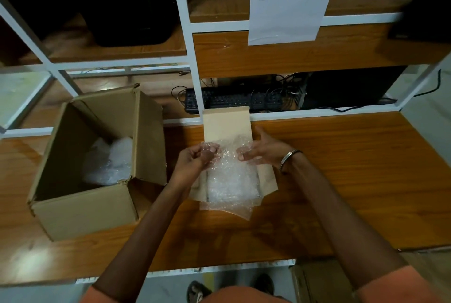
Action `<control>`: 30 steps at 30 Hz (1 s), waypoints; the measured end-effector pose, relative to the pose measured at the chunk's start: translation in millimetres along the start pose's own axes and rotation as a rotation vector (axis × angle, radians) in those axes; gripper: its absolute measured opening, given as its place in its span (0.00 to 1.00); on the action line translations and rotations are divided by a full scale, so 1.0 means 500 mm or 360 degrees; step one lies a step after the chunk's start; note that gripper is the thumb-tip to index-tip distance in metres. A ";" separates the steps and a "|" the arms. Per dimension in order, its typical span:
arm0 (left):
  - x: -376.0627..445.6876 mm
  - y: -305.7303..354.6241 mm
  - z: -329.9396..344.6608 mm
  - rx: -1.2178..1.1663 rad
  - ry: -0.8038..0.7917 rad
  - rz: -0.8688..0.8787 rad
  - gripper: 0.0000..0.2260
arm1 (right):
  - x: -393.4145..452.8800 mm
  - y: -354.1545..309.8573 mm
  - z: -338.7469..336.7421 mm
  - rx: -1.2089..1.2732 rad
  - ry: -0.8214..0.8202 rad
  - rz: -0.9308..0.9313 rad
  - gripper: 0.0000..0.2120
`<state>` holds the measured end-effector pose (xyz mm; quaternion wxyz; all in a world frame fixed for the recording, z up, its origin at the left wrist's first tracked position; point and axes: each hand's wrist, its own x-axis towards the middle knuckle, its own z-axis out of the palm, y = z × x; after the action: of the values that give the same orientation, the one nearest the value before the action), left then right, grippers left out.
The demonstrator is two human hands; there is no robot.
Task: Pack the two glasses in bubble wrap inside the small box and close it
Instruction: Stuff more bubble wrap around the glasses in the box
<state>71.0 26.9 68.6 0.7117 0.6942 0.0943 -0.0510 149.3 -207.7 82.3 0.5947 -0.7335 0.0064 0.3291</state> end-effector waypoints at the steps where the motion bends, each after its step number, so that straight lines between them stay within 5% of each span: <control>1: -0.001 0.005 -0.004 0.0012 0.0034 0.0041 0.09 | -0.002 -0.010 -0.004 -0.0069 0.0029 -0.0073 0.61; 4: -0.004 0.029 -0.008 0.0112 0.0206 0.0143 0.09 | -0.006 -0.040 -0.012 -0.0431 -0.0028 -0.0300 0.59; 10: 0.003 0.065 -0.014 0.0325 0.0266 0.0430 0.12 | -0.019 -0.077 0.023 -0.0854 0.0127 -0.0490 0.18; 14: 0.013 0.066 -0.017 0.0548 0.0363 0.0478 0.49 | -0.036 -0.091 0.013 -0.0731 0.0155 -0.0619 0.10; 17: 0.020 0.071 -0.033 0.0434 -0.0024 0.0204 0.59 | -0.033 -0.091 -0.002 -0.0430 0.0078 -0.0679 0.10; 20: 0.019 0.069 -0.028 0.0184 -0.0180 0.0034 0.53 | -0.018 -0.084 -0.037 0.0173 0.0065 -0.0571 0.08; 25: 0.013 0.019 -0.015 0.0075 -0.0523 -0.0057 0.26 | 0.005 -0.050 -0.083 0.0844 0.0175 -0.0376 0.18; 30: 0.012 -0.021 0.016 -0.0236 -0.0517 -0.0177 0.22 | -0.005 -0.014 -0.063 0.1126 0.0144 -0.0215 0.19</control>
<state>75.1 18.8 57.1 0.7630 0.6162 0.0198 -0.1945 165.3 -234.2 92.2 0.8312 -0.4949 0.0975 0.2337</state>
